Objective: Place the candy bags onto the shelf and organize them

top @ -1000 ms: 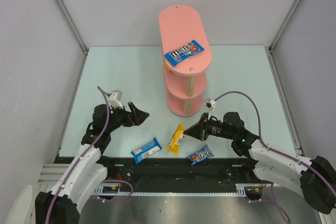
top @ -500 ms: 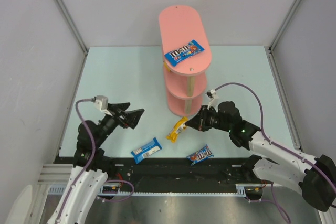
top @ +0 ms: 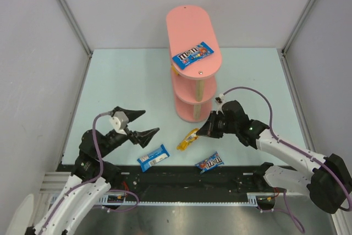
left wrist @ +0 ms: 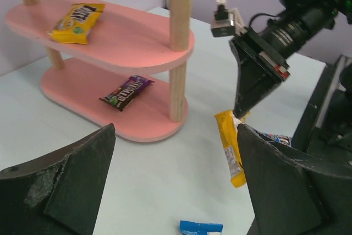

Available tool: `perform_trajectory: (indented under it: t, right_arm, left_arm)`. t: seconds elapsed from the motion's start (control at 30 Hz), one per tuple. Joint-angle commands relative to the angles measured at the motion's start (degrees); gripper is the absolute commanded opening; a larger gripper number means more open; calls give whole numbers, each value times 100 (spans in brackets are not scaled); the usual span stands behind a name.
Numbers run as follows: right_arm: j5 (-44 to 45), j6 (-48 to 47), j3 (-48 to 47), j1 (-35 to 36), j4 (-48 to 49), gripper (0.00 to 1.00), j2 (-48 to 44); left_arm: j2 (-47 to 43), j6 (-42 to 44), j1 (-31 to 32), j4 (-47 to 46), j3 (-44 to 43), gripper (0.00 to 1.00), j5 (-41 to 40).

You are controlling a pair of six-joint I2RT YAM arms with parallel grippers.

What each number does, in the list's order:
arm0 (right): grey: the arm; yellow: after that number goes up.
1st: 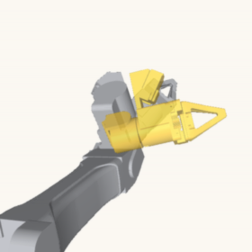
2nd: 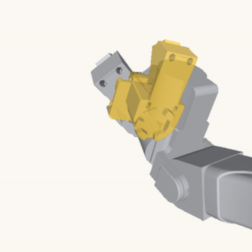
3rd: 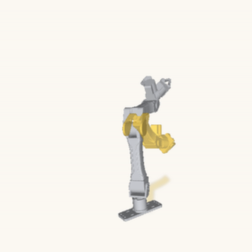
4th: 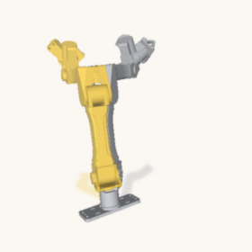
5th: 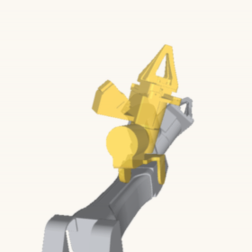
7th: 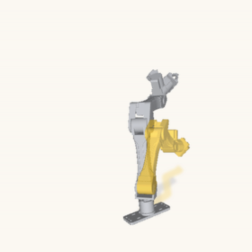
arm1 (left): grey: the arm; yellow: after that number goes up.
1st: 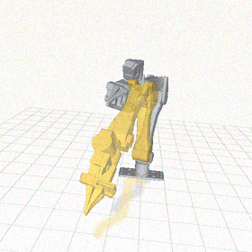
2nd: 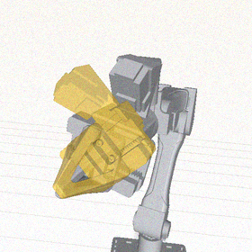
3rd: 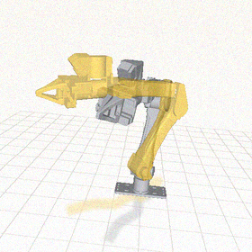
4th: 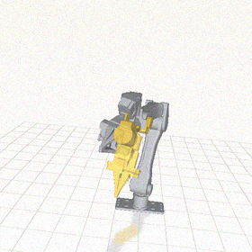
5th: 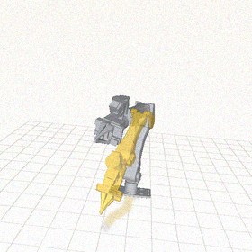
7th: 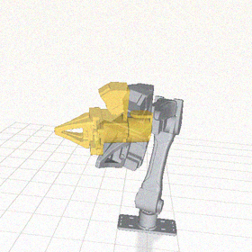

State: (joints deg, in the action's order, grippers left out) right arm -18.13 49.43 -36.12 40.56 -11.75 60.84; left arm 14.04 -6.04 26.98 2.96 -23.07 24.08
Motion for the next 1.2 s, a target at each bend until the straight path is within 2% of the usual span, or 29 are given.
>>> perform_trajectory:
  t: [0.0,0.13,0.17,0.2,0.3,0.47,0.7,0.87,0.97,1.07,1.1,1.17]
  right_arm:
    - [-217,198,-282,-162,-170,0,-90]
    - [-340,234,-273,-329,-240,0,-134]
    - [-358,243,-282,-399,-258,0,-142]
    - [-375,243,-273,-434,-275,0,-142]
    - [-411,190,-282,-566,-354,0,-186]
    - [-586,155,-282,-794,-425,0,-300]
    - [-823,137,-282,-953,-399,0,-310]
    - [-1148,312,-273,-962,-284,0,-239]
    - [-1316,392,-273,-962,-214,0,-248]
    - [-1465,462,-273,-971,-187,0,-230]
    - [-1552,497,-282,-971,-153,0,-213]
    - [-1667,567,-273,-971,-100,0,-178]
  left_arm:
    - [291,955,719,205,-303,96,-455]
    - [783,1534,2054,170,-347,96,-1430]
    - [1054,1640,2309,178,-373,96,-1945]
    - [1222,1737,2825,178,-435,96,-2194]
    - [1661,2106,3600,-14,-453,98,-2958]
    - [1874,2221,4112,-270,-356,98,-3259]
    - [2585,2432,5333,-1024,-251,98,-4419]
    - [3077,2476,5800,-1316,-207,98,-5026]
    - [3166,2415,5941,-1289,-163,91,-5185]
    - [3096,2397,5994,-1281,-119,80,-5273]
    - [3052,2389,5994,-1272,-101,73,-5281]
    - [3060,2424,5994,-1185,-119,69,-5316]
